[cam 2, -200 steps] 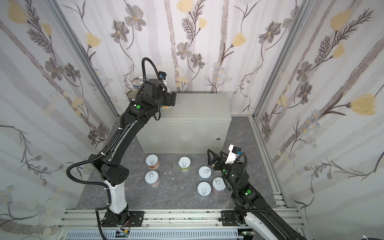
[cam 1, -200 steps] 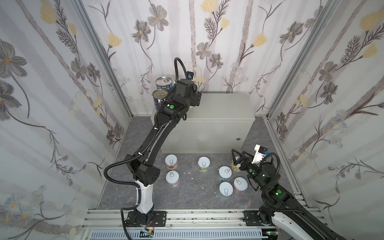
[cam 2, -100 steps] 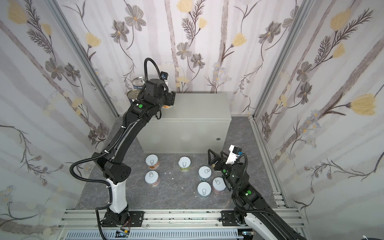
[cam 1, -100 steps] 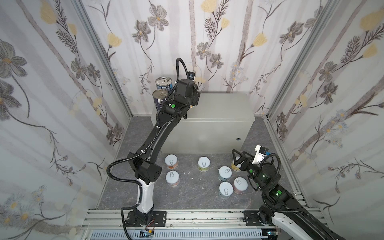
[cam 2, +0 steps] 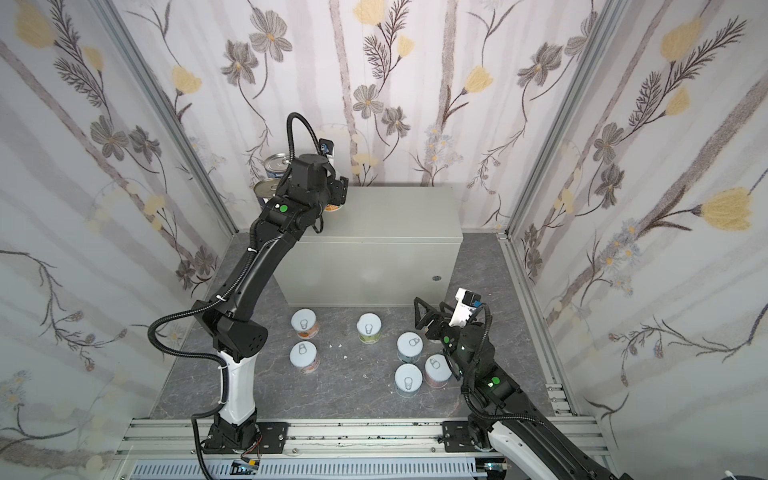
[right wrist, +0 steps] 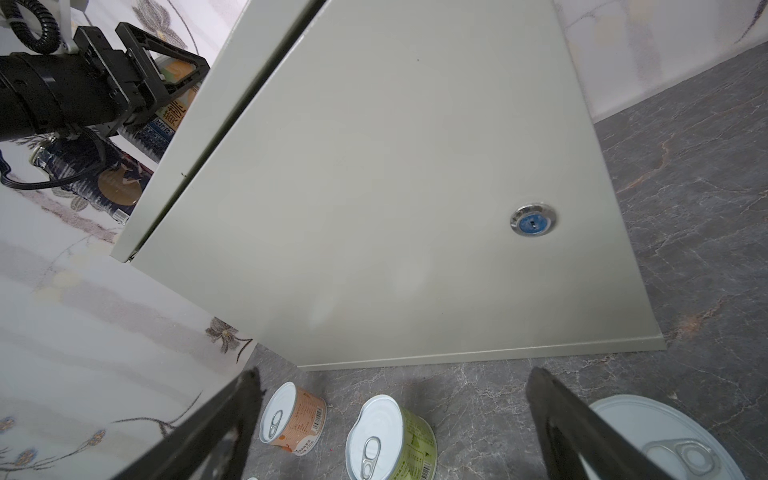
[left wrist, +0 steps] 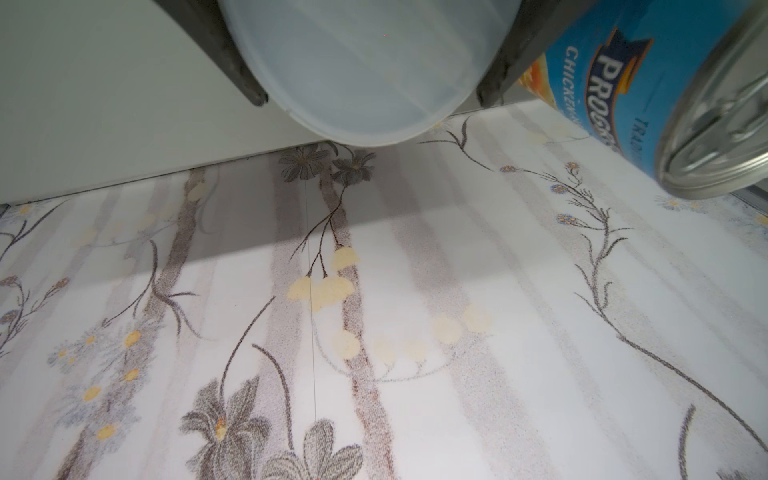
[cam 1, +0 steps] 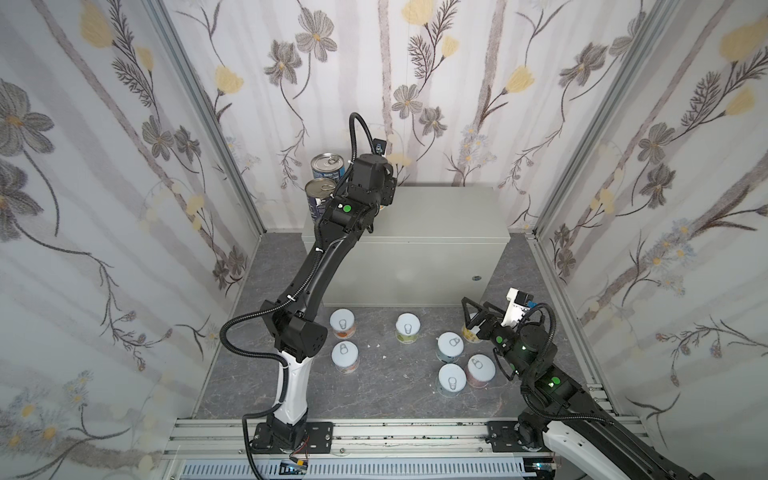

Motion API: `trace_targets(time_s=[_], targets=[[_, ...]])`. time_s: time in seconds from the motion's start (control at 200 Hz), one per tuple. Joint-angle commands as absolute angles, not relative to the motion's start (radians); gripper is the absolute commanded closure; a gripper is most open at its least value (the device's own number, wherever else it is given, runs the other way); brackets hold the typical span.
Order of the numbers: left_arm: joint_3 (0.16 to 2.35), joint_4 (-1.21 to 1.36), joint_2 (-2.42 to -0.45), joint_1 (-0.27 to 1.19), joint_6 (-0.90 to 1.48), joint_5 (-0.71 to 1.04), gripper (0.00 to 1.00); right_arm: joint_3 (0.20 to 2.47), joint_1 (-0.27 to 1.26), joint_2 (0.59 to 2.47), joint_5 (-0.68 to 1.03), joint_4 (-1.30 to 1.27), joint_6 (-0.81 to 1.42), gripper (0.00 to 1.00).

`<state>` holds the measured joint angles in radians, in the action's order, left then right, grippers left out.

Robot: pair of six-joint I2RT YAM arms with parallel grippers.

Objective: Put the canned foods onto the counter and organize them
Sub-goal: 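Lower the held peach can onto the cabinet top beside the dark blue cans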

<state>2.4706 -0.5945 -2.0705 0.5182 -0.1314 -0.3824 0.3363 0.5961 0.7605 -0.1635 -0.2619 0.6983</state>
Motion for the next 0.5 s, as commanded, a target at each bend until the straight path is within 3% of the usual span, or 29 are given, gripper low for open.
trace_targets(time_s=[0.0,0.495], targets=[[2.497,-0.527,-2.085,0.517,-0.153,-0.400,0.25,0.347,0.598,0.771,-0.171,-0.270,0.699,0.00],[2.513,-0.500,-2.100,0.505,-0.165,-0.414,0.25,0.333,0.598,0.735,-0.187,-0.255,0.709,0.00]])
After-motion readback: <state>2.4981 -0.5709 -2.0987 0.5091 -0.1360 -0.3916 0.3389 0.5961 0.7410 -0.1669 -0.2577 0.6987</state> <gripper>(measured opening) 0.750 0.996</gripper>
